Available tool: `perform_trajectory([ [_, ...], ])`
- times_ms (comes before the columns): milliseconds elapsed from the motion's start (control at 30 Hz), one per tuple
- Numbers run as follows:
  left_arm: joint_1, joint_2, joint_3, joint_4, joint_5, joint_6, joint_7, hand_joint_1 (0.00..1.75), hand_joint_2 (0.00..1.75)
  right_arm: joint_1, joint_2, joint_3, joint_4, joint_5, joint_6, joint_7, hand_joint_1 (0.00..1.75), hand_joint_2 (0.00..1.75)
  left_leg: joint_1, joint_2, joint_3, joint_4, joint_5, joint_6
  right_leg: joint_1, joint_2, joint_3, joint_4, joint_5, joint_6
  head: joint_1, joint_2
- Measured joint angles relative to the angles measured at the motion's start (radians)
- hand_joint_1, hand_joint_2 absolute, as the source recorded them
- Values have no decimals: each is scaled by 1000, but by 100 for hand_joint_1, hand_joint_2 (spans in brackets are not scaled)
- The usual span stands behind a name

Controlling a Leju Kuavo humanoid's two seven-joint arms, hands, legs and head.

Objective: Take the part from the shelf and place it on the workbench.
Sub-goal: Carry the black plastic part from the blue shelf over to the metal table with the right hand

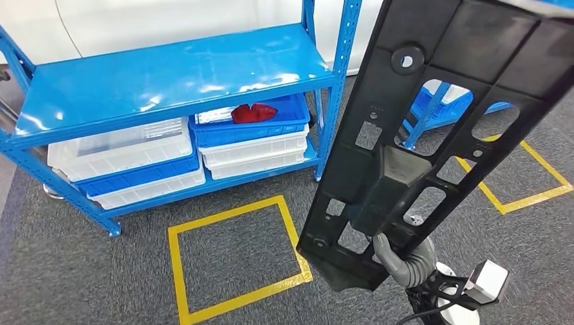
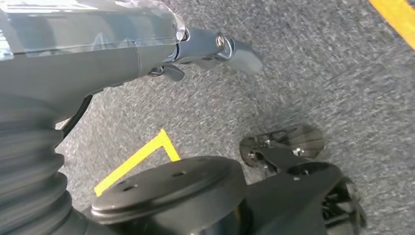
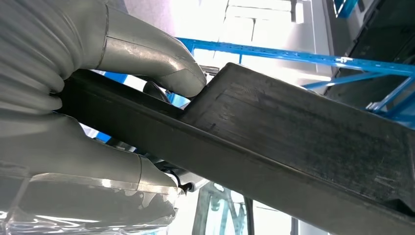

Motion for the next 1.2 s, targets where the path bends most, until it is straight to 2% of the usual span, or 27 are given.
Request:
perform_trajectory([
  [33,0,-1,0,0,0,0,1,0,175,2,1,-1,-2,0,0,0,175,175,1,11,0,-4,4,6,0,-2,-4,2,0,6,0,0],
  [100,-1,-3,0,1,0,3,3,0,175,1,5,-6,-4,-1,3,0,175,175,6,36,1,-16,14,18,3,-41,-28,48,-32,14,0,0],
  [167,2,-4,0,1,0,9,6,0,175,-4,9,-10,-4,-4,10,0,175,175,4,63,-1,-20,17,24,0,-91,-84,171,-98,21,0,0],
  [200,3,-4,0,1,-1,11,7,0,175,-4,11,-12,-3,-6,13,-1,175,175,2,77,-2,-19,17,24,-2,-101,-112,235,-124,25,0,0],
  [233,5,-4,0,1,-3,12,8,0,175,-2,12,-15,-2,-8,15,-1,175,175,1,90,-3,-18,17,24,-5,-106,-128,275,-135,28,0,0],
  [267,5,-4,0,1,-6,13,9,0,175,1,13,-18,-2,-10,15,-2,175,175,0,102,-4,-17,16,23,-6,-109,-124,276,-127,30,0,0],
  [300,4,-4,0,1,-8,14,9,0,175,4,13,-23,-2,-12,15,-3,175,175,0,113,-5,-15,15,22,-7,-115,-99,235,-102,30,0,0],
  [333,3,-4,0,1,-10,14,9,0,175,7,13,-28,-2,-13,16,-4,175,175,0,123,-4,-12,13,20,-7,-127,-56,163,-70,29,0,0],
  [400,2,-4,0,1,-13,15,9,0,175,10,13,-36,-6,-14,20,-6,175,175,-5,139,-3,-7,9,12,-1,-159,14,36,-33,17,0,0],
  [433,2,-4,0,1,-13,16,9,0,175,12,13,-39,-9,-14,23,-6,175,175,-7,145,-3,-6,7,6,3,-167,29,7,-29,10,0,0],
  [500,0,-4,0,1,-14,18,13,0,175,18,14,-45,-12,-15,30,-7,175,175,-8,160,-1,-7,6,-5,8,-155,25,0,-29,-4,0,0],
  [533,-2,-4,0,1,-12,20,16,0,175,20,14,-47,-13,-15,32,-7,175,175,-7,161,0,-5,3,-12,6,-147,25,-3,-26,-11,0,0],
  [600,-3,-4,0,1,-9,24,24,0,175,16,14,-49,-13,-15,36,-7,175,175,-5,130,-15,35,-29,-22,0,-130,25,-12,-18,-24,0,0],
  [667,-4,-4,0,1,-7,27,29,0,175,8,13,-49,-12,-15,40,-7,175,175,-2,86,-68,156,-98,-27,-1,-112,22,-15,-13,-32,0,0],
  [700,-5,-5,0,1,-6,27,30,0,175,6,13,-50,-12,-15,42,-7,175,175,-2,77,-98,225,-128,-28,1,-103,19,-14,-11,-34,0,0],
  [733,-7,-5,0,1,-6,27,30,0,175,6,13,-50,-10,-15,44,-7,175,175,-2,73,-118,272,-142,-29,2,-93,18,-13,-11,-34,0,0],
  [767,-8,-5,0,1,-6,27,30,0,175,5,13,-51,-9,-15,46,-6,175,175,-2,72,-120,282,-134,-28,3,-81,17,-11,-11,-34,0,0],
  [800,-9,-5,0,1,-6,27,30,0,175,5,13,-51,-8,-15,47,-6,175,175,-1,70,-102,248,-106,-26,3,-70,18,-9,-10,-34,0,0],
  [833,-9,-4,0,1,-6,27,31,0,175,5,13,-52,-7,-15,47,-6,175,175,-1,61,-70,183,-67,-23,3,-57,18,-7,-11,-33,0,0],
  [900,-4,-4,0,1,-7,27,32,0,175,3,13,-53,-6,-15,47,-6,175,175,1,20,-10,50,-15,-14,4,-34,15,-1,-10,-26,0,0],
  [933,-3,-5,0,1,-7,27,32,0,175,1,13,-53,-6,-15,47,-6,175,175,1,4,4,15,-8,-11,3,-24,9,2,-8,-20,0,0],
  [967,-3,-5,0,1,-7,27,32,0,175,1,13,-54,-6,-15,47,-6,175,175,0,-4,8,1,-10,-7,3,-15,3,2,-5,-12,0,0],
  [1033,-4,-7,0,1,-8,27,32,0,175,1,15,-57,-6,-15,47,-6,175,175,0,13,8,-6,-5,3,-1,-4,-6,2,1,2,0,0],
  [1100,-3,-9,0,1,-9,27,32,0,175,-1,20,-60,-6,-15,47,-6,175,175,3,36,12,-16,2,16,0,-41,-24,36,-21,12,0,0],
  [1167,-1,-10,0,1,-9,27,32,0,175,-4,24,-61,-5,-15,47,-6,175,175,2,61,12,-20,5,23,1,-91,-78,147,-81,19,0,0],
  [1200,1,-10,0,1,-9,27,32,0,175,-5,25,-61,-4,-15,47,-6,175,175,0,73,11,-20,5,23,-1,-101,-112,217,-111,23,0,0],
])
